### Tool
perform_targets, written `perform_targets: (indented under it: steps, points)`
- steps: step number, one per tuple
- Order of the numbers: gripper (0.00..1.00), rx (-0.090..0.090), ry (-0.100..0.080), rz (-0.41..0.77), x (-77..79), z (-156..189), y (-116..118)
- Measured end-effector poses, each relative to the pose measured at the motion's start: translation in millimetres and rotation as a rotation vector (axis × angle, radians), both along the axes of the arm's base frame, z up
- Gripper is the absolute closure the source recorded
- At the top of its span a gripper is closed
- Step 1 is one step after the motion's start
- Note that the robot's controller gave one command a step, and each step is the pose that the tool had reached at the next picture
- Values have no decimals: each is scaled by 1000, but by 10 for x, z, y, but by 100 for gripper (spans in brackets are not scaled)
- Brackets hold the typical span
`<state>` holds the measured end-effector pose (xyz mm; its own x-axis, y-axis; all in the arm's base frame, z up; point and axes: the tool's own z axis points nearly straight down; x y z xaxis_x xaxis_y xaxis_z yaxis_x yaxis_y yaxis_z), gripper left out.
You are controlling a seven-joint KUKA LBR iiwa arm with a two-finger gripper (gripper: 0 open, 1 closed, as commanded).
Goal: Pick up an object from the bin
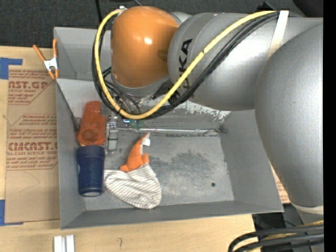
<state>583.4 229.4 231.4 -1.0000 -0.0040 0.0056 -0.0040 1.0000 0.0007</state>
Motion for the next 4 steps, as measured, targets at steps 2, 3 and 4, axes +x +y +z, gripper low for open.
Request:
perform_targets:
  steps: [2, 3, 4]
  points:
    - [0, 1, -10, 152, -85, -480, -326]
    - [0, 1, -8, 571, -182, -671, -981]
    - [0, 1, -9, 691, 77, -889, -997]
